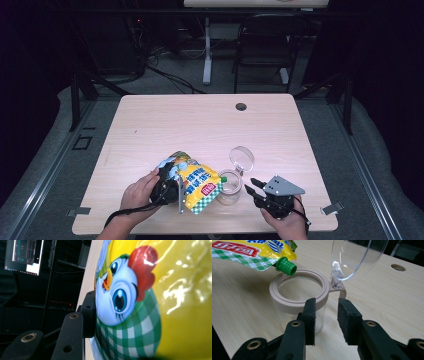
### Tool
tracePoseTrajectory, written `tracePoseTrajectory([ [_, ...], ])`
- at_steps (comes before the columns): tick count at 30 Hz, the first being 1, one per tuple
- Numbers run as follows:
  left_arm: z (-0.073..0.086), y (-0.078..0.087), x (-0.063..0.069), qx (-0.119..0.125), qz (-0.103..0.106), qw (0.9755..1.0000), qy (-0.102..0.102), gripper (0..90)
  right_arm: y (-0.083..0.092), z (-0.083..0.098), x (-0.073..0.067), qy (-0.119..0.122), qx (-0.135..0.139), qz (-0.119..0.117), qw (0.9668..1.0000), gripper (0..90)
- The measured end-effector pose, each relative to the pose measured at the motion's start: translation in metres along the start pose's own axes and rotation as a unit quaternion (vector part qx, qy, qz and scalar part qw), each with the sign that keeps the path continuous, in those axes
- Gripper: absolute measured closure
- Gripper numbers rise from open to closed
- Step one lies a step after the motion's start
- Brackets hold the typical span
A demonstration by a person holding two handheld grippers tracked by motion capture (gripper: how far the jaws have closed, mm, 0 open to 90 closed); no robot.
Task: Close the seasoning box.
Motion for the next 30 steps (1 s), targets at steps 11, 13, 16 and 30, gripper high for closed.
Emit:
tracePoseTrajectory([
  [11, -0.002, 0.0, 0.001, -0.003, 0.006, 1.0, -0.005, 60.4, -0.001, -0.007, -0.006, 0.009, 0.013, -0.004, 0.9999, 62.9],
  [13, -0.002, 0.0, 0.001, -0.004, 0.005, 1.0, -0.005, 60.4, -0.001, -0.008, -0.007, 0.007, 0.017, -0.006, 0.9998, 60.2],
  [16, -0.002, 0.0, 0.001, -0.002, 0.008, 1.0, -0.003, 60.4, -0.003, -0.009, -0.009, 0.011, 0.018, -0.009, 0.9997, 57.4],
  [30, -0.001, 0.0, -0.001, -0.006, 0.008, 0.9998, -0.015, 60.4, -0.009, -0.015, -0.026, 0.055, 0.019, -0.016, 0.9982, 63.2],
])
Point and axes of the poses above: each handheld gripper's, and its own axes: y roughly backward along the jaws, z roughly out of its underside, x roughly to its right, the point moved 10 cm from there along -y, roughly forward along the jaws, and after that the axes turned 11 degrees about x, right-handed, at the moved point
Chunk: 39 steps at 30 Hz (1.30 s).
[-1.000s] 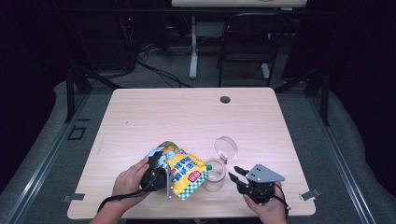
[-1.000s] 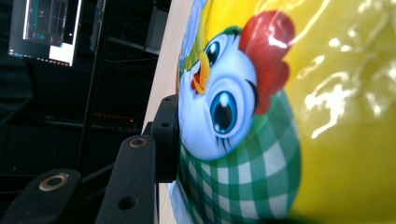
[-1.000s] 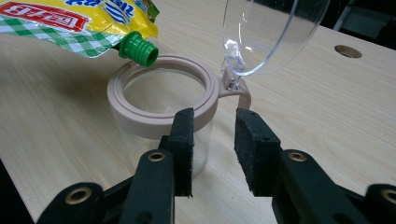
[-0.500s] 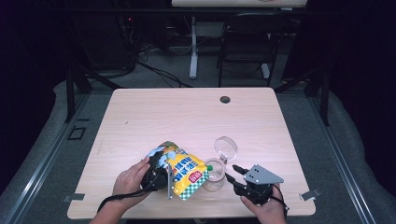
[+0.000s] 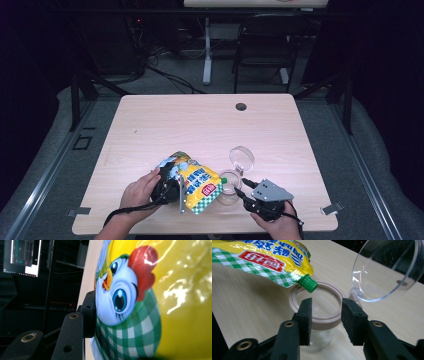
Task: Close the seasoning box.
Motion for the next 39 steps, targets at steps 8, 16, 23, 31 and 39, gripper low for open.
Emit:
tracePoseTrajectory([
  [8, -0.002, 0.001, -0.004, 0.0, -0.004, 0.9999, -0.01, 60.4, -0.004, -0.005, -0.006, 0.032, -0.001, 0.002, 0.9995, 68.5],
  [16, -0.005, 0.001, -0.008, 0.003, 0.002, 1.0, -0.002, 60.4, -0.01, -0.006, -0.013, 0.068, -0.008, 0.001, 0.9977, 67.2],
  [23, -0.007, 0.001, -0.011, 0.003, 0.003, 1.0, -0.002, 60.4, -0.014, -0.008, -0.02, 0.102, -0.01, 0.009, 0.9947, 64.4],
  [31, -0.011, 0.001, -0.01, 0.006, 0.005, 0.9999, -0.01, 60.4, -0.021, -0.009, -0.019, 0.139, -0.014, 0.023, 0.99, 64.4],
  [39, -0.013, 0.002, -0.011, 0.005, 0.004, 0.9999, -0.012, 60.4, -0.025, -0.011, -0.018, 0.177, -0.024, 0.029, 0.9835, 64.6],
])
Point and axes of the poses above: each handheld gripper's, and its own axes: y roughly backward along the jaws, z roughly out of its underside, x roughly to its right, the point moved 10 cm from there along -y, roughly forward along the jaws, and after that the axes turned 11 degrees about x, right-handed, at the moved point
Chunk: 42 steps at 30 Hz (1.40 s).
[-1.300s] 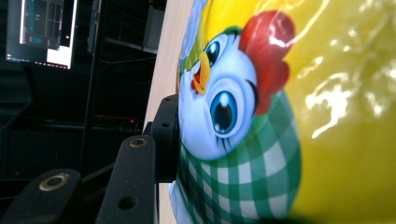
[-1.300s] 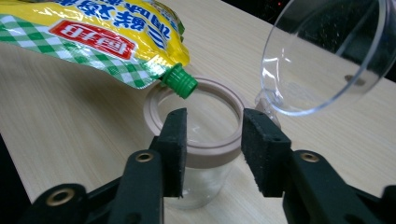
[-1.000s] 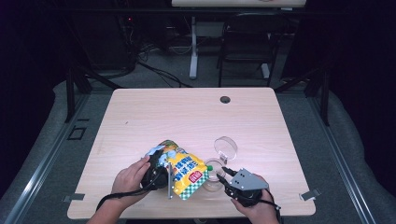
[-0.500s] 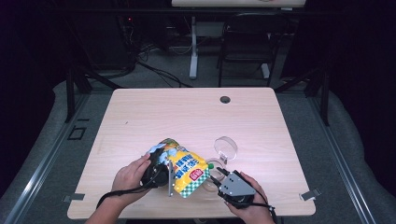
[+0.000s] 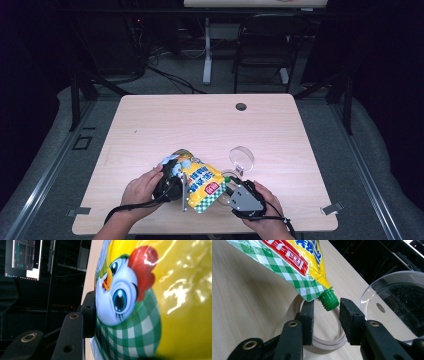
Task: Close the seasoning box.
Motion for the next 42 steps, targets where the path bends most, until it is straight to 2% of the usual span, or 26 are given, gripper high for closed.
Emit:
tracePoseTrajectory([
  [6, 0.0, 0.0, 0.001, -0.001, 0.002, 1.0, -0.005, 60.4, -0.003, 0.0, -0.002, 0.033, -0.008, 0.0, 0.9994, 64.5],
  [20, 0.001, -0.002, -0.002, -0.004, 0.004, 1.0, -0.007, 60.5, -0.012, -0.001, 0.0, 0.057, -0.014, 0.003, 0.9983, 66.0],
  [25, 0.0, -0.002, -0.003, -0.004, 0.002, 0.9999, -0.011, 60.5, -0.013, -0.001, -0.001, 0.047, -0.01, 0.001, 0.9988, 67.3],
  [32, 0.0, -0.001, -0.004, -0.008, 0.0, 0.9998, -0.019, 60.5, -0.013, 0.001, -0.002, 0.05, -0.011, -0.004, 0.9987, 68.2],
  [36, 0.0, -0.001, -0.004, -0.01, 0.003, 0.9998, -0.019, 60.5, -0.014, 0.001, -0.002, 0.044, -0.007, -0.003, 0.999, 68.5],
  [42, 0.0, 0.0, -0.006, -0.017, 0.009, 0.9994, -0.029, 60.5, -0.014, 0.002, -0.003, 0.037, -0.007, -0.006, 0.9993, 68.7],
])
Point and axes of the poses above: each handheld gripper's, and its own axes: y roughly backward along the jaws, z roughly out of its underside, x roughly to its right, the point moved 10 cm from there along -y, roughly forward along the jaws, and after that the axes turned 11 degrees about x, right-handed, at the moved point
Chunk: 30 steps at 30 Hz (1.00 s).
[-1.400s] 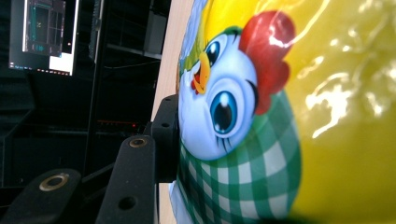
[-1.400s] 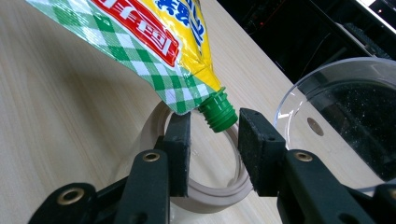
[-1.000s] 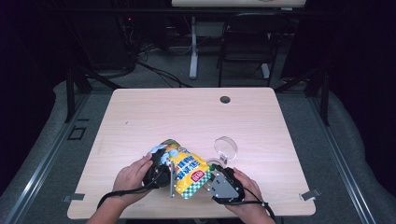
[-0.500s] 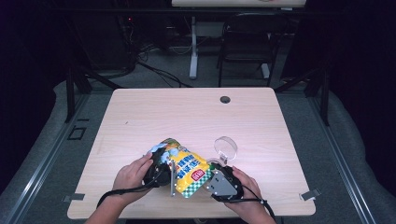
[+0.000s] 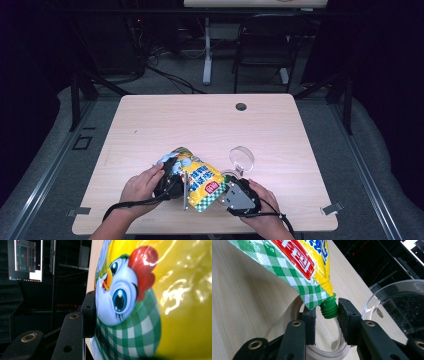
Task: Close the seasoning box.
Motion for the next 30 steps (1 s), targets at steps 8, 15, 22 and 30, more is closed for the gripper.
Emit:
tracePoseTrajectory([
  [8, -0.0008, 0.0015, -0.0044, -0.001, 0.003, 1.0, -0.008, 60.6, -0.0002, -0.0026, 0.0006, 0.014, 0.007, 0.012, 0.9998, 64.9],
  [15, -0.0034, 0.0002, -0.0047, 0.0, 0.005, 0.9999, -0.014, 60.6, -0.0007, -0.0062, -0.0029, 0.035, 0.009, 0.007, 0.9993, 63.7],
  [22, -0.0041, -0.0002, -0.0033, -0.004, 0.007, 0.9998, -0.018, 60.6, -0.0001, -0.0044, -0.002, 0.029, 0.006, 0.007, 0.9995, 69.4],
  [30, -0.006, -0.0004, -0.0056, 0.001, -0.005, 0.9997, -0.023, 60.6, -0.0003, -0.0041, -0.0019, 0.025, 0.008, 0.008, 0.9996, 70.0],
])
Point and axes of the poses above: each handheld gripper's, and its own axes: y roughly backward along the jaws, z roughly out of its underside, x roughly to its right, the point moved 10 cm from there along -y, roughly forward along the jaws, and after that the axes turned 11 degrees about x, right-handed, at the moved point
